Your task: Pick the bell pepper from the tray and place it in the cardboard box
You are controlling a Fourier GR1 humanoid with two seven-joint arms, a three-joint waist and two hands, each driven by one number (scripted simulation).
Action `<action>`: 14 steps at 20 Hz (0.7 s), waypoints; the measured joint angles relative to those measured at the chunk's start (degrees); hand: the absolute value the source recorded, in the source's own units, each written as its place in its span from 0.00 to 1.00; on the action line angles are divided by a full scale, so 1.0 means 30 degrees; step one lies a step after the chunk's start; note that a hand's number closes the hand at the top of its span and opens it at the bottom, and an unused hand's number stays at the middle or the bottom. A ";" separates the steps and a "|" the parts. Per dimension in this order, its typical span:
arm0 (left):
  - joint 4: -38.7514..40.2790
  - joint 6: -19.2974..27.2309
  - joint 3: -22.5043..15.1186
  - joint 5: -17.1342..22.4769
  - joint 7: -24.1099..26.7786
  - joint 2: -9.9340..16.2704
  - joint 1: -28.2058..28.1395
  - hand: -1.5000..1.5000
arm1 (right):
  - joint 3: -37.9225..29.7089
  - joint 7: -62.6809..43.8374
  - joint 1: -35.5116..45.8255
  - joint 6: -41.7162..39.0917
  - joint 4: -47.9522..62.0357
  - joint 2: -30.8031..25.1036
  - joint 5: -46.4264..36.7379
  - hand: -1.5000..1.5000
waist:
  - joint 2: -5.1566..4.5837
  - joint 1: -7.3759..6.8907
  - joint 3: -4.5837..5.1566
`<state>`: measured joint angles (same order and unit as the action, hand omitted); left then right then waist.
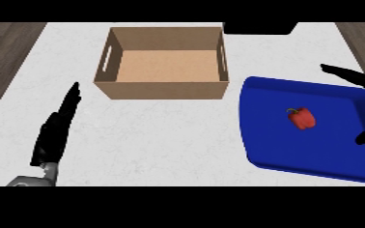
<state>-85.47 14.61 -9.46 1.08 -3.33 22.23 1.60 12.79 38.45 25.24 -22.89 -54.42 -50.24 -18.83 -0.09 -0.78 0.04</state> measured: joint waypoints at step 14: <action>-0.0770 -0.1497 0.1611 -0.0558 -0.0435 -0.0354 -0.0463 0.50 | -0.0670 -0.2381 -0.1386 0.0997 -0.0680 0.2408 -0.3996 0.00 | 0.0031 0.0178 -0.0015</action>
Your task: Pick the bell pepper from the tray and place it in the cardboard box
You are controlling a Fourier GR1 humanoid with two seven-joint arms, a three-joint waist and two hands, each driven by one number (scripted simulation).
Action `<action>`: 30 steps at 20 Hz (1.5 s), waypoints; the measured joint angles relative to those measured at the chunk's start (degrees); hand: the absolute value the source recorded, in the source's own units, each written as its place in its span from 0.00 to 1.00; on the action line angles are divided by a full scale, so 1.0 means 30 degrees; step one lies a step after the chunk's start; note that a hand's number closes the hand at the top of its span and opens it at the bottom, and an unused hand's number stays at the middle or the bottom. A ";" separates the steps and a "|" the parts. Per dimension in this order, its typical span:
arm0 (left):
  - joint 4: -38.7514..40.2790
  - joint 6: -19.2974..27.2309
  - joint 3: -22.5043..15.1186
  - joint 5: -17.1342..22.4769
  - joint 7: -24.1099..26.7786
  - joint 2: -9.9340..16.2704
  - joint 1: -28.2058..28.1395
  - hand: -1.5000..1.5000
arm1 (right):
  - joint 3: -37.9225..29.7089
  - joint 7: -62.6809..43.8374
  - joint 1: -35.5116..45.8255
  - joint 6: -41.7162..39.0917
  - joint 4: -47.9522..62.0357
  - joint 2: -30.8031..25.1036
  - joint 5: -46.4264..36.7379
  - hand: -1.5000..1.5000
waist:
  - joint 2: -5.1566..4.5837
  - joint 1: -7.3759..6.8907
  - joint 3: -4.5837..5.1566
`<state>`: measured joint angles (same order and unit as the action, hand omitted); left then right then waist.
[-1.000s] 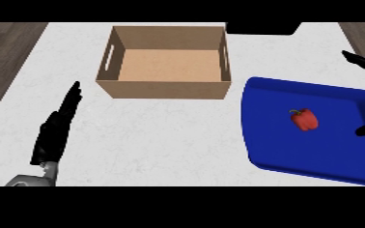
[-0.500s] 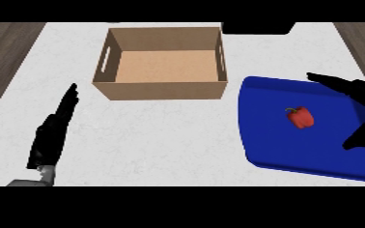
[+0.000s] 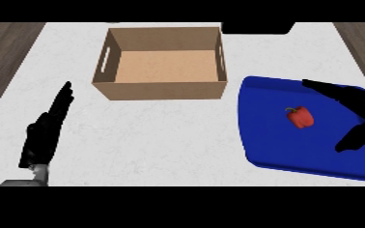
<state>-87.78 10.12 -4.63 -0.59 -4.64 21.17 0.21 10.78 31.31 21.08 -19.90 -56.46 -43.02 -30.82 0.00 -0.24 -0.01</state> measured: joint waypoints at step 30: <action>-0.1067 -0.1609 0.1517 -0.2810 -0.0925 -0.2655 -0.0279 0.50 | -0.2735 0.0875 0.0827 0.1230 0.3310 0.4161 -0.5579 0.00 | -0.0014 -0.0021 -0.0004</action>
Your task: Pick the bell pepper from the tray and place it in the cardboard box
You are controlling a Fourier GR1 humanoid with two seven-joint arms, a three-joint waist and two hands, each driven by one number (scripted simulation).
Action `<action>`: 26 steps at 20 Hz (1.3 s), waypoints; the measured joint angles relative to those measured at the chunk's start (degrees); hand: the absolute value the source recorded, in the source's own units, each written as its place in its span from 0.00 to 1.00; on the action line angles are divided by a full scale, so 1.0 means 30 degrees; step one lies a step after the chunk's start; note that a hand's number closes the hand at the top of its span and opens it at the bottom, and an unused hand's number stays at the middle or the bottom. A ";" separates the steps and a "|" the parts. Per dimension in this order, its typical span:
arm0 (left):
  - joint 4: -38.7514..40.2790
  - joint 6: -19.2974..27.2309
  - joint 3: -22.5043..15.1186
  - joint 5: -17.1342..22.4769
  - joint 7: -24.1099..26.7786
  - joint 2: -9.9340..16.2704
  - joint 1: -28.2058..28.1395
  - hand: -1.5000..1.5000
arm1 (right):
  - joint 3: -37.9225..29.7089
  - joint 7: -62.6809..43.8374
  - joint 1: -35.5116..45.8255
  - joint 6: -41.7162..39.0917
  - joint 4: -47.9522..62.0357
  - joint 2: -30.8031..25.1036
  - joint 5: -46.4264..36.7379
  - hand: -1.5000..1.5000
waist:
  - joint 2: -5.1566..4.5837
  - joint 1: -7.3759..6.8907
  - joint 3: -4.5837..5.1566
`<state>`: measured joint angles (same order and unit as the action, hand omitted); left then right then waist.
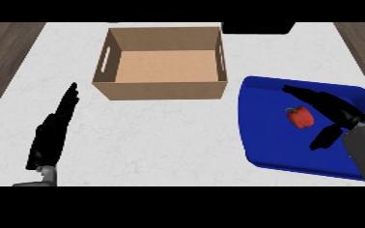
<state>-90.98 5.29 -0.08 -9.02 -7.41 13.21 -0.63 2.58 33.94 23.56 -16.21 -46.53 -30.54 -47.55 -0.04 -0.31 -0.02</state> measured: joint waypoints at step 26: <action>0.0806 -0.1184 0.0009 -0.0695 0.0825 -0.0980 0.1065 0.50 | -0.0018 0.1237 0.5995 0.4464 0.3427 0.1444 -0.3766 1.00 | -0.0558 -0.1739 -0.0030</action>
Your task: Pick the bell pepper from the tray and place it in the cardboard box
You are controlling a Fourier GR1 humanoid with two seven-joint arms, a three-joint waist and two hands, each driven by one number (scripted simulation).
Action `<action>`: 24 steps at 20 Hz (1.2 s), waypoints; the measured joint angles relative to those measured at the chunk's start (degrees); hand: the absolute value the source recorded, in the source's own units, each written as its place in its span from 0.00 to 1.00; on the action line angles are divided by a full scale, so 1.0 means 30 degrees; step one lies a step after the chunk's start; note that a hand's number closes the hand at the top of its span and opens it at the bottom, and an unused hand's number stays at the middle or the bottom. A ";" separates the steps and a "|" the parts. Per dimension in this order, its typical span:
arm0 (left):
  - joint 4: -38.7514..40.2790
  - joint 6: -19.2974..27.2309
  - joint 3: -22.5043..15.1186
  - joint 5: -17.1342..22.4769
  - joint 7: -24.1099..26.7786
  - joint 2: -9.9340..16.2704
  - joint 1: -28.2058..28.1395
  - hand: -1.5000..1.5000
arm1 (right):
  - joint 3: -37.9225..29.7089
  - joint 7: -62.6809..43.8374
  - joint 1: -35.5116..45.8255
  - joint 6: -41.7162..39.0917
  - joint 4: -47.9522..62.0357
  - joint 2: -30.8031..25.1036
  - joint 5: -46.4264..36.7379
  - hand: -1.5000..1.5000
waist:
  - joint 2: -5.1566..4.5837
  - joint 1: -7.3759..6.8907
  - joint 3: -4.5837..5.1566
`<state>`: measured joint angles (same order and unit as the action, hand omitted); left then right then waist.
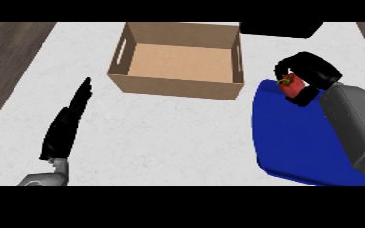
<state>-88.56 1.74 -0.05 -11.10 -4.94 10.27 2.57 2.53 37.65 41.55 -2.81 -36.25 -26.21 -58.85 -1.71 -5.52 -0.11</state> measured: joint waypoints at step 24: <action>0.0209 0.0056 0.0062 -0.0210 -0.0195 -0.0054 0.0422 0.50 | -0.3970 0.6047 1.0316 -0.3561 0.6949 0.1154 0.4079 1.00 | 0.0041 0.0165 0.0001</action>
<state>-87.93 1.91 0.13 -11.73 -5.52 10.11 3.83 -9.38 55.79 72.50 -13.50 -15.40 -22.75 -46.62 -1.59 -5.03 -0.11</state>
